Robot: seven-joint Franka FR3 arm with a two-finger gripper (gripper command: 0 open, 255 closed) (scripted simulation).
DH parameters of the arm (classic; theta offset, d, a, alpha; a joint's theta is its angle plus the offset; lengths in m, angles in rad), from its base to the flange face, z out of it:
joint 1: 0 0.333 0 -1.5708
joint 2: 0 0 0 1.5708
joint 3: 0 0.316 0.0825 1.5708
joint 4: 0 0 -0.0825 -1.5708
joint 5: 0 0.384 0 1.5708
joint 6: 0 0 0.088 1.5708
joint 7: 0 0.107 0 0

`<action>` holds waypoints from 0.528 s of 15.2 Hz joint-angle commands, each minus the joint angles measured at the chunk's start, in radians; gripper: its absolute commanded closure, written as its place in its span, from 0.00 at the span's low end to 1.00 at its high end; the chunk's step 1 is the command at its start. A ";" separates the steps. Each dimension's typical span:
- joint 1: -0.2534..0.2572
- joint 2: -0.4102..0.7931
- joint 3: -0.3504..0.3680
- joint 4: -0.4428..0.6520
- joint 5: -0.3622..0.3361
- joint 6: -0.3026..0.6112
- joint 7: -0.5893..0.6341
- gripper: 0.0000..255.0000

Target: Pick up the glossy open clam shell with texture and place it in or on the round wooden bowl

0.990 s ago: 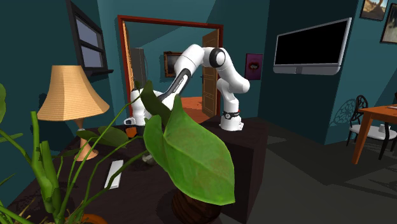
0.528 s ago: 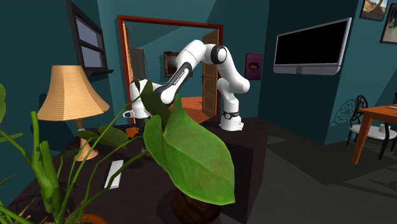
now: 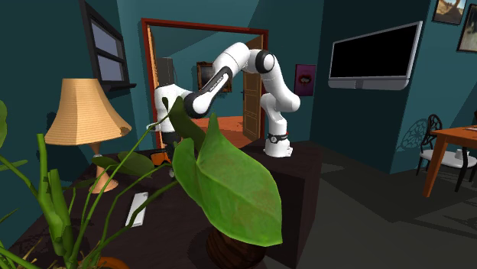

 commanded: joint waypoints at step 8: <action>0.085 -0.046 0.014 -0.003 -0.020 -0.039 0.109 1.00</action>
